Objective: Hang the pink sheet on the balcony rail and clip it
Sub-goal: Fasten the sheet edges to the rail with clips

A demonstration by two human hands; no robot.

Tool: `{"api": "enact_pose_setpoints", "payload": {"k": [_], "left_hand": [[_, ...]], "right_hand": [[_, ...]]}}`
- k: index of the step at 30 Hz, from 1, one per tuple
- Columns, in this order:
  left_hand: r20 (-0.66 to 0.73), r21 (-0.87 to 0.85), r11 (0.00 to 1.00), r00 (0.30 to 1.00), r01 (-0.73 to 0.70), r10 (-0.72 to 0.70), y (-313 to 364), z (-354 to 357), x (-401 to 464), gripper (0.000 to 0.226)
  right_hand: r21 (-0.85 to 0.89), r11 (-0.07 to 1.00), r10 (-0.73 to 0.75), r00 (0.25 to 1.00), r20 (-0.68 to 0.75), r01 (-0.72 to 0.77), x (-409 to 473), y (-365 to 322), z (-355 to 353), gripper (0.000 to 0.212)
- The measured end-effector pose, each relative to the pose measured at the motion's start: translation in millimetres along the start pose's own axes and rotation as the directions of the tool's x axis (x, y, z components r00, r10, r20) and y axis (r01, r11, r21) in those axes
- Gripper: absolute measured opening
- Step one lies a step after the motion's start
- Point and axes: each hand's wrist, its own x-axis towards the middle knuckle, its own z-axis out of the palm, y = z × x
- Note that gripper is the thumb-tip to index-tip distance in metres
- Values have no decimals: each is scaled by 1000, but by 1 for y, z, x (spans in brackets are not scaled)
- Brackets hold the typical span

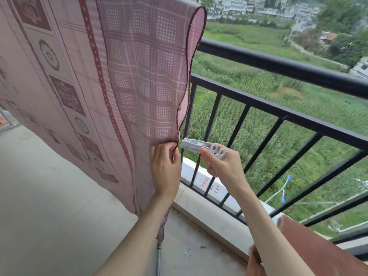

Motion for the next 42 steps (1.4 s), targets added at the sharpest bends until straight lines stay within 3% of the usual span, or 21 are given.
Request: {"api": "enact_pose_setpoints", "payload": {"k": [6,15,18,21,23,25,27,30,35,37,39,42], "left_hand": [[-13,-76,996,999,39,-40,2,-2,1,10],[33,-122,992,999,44,-40,-4,-6,4,9],[40,-140,989,998,43,-38,-8,-8,4,4],[74,-203,973,992,114,-101,-10,-11,-4,14],[115,-221,958,980,182,-160,-13,-13,-13,23],[133,-183,960,972,214,-192,-24,-19,-26,31],[175,-103,964,959,244,-224,-44,-25,-44,39],[329,93,934,874,345,-356,-83,-33,-83,45],[588,382,823,577,419,-567,-139,-32,-139,46],[619,438,799,507,411,-600,-156,-24,-153,45],[611,461,785,494,413,-618,-171,-12,-162,42],[558,441,775,539,452,-631,-184,9,-173,37]], "right_hand": [[-187,969,-183,977,-105,162,5,9,13,22],[-347,919,-259,952,-165,189,17,12,39,22],[-361,924,-176,977,-116,124,19,15,40,20],[-270,962,-41,998,-55,25,17,21,35,64],[-176,984,19,1000,14,-17,13,29,30,81],[-179,982,68,997,36,-60,7,48,24,71],[-272,955,118,993,-18,-119,1,79,19,42],[-338,904,236,965,-117,-262,-14,139,17,11],[-514,741,450,888,-97,-432,-28,227,28,22],[-586,677,489,867,-93,-445,-24,256,33,25],[-635,648,504,862,-56,-420,-18,284,41,28],[-684,635,507,862,20,-358,-9,320,57,36]]}}
